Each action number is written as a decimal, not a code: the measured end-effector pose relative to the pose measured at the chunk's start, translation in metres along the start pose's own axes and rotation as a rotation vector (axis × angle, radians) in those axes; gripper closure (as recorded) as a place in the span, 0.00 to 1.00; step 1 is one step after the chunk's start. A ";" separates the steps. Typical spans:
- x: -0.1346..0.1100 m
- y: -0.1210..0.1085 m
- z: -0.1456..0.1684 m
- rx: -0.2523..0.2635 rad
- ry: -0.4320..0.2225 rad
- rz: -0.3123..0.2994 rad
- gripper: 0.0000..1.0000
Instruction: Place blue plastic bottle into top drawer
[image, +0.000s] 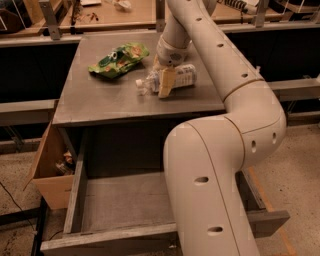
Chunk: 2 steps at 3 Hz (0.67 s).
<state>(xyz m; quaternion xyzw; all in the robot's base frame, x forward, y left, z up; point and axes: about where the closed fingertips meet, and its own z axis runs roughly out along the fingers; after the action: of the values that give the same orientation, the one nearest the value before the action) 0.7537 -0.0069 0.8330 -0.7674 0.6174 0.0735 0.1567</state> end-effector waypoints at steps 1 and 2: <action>-0.001 0.000 -0.003 0.001 -0.001 0.000 0.62; -0.001 0.000 -0.004 0.002 0.000 0.001 0.65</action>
Offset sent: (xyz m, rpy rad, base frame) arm -0.1124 -0.0911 0.1199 0.1306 -0.1222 -0.2120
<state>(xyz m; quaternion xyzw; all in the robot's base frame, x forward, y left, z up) 0.7531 -0.0075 0.8370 -0.7671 0.6176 0.0731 0.1574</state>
